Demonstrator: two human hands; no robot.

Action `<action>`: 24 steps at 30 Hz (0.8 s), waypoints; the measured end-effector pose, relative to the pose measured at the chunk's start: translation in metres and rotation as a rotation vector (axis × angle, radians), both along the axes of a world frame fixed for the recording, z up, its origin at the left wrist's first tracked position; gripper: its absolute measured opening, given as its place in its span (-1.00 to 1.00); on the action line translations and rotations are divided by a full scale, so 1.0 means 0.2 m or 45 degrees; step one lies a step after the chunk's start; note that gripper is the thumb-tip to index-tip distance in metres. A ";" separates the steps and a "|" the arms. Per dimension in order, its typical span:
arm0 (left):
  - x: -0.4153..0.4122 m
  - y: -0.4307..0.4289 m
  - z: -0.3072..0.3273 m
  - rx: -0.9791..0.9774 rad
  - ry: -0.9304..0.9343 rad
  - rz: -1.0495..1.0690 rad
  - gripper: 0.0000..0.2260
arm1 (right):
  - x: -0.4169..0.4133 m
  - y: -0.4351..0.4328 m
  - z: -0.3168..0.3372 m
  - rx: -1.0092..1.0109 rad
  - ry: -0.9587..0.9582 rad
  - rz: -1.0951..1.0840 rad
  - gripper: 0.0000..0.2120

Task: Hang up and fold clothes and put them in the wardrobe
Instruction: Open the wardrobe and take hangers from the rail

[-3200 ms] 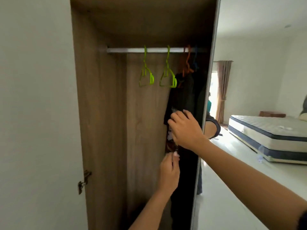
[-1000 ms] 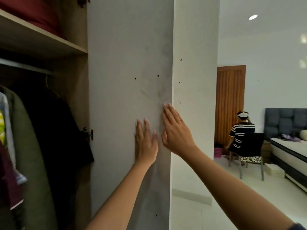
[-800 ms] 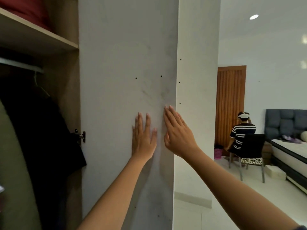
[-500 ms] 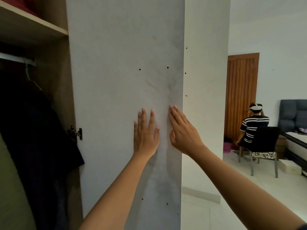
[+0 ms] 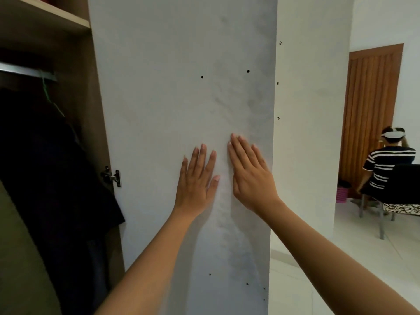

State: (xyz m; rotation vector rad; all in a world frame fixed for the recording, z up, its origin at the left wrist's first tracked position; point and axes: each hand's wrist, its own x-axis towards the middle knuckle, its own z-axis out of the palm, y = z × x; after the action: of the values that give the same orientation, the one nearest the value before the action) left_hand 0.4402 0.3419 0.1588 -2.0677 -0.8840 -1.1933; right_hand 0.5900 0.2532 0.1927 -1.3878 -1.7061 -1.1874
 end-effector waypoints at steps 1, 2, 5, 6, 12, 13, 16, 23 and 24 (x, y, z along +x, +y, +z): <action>-0.04 0.01 0.00 -0.005 0.014 0.001 -0.50 | -0.03 0.02 0.00 0.013 0.015 0.029 -0.45; -0.06 0.01 0.00 -0.015 0.033 -0.004 -0.50 | -0.05 0.03 0.00 0.028 0.037 0.052 -0.45; -0.18 -0.01 0.02 -0.106 0.129 0.008 -0.49 | -0.20 0.10 0.02 0.060 0.197 0.211 -0.46; -0.22 -0.02 0.03 -0.155 0.152 0.014 -0.49 | -0.25 0.12 0.04 0.056 0.277 0.282 -0.47; -0.63 -0.15 0.14 -0.344 0.036 0.204 -0.49 | -0.66 0.21 0.13 -0.128 0.704 0.914 -0.49; -0.72 -0.18 0.16 -0.317 0.022 0.256 -0.50 | -0.74 0.21 0.14 -0.191 0.743 1.028 -0.50; -1.00 -0.30 0.20 -0.235 -0.076 0.433 -0.52 | -1.01 0.20 0.17 -0.327 0.817 1.297 -0.52; -1.57 -0.71 0.32 -0.082 -0.485 0.694 -0.56 | -1.63 0.07 0.29 -0.556 0.860 1.780 -0.61; -1.65 -0.78 0.35 -0.026 -0.556 0.734 -0.57 | -1.72 0.04 0.33 -0.577 0.855 1.828 -0.63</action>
State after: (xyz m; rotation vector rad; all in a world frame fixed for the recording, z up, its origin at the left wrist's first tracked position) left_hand 0.1095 0.1852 0.2286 -1.4172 -1.5660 -1.3098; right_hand 0.2453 0.2612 0.2588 -0.3309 -1.7999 0.4280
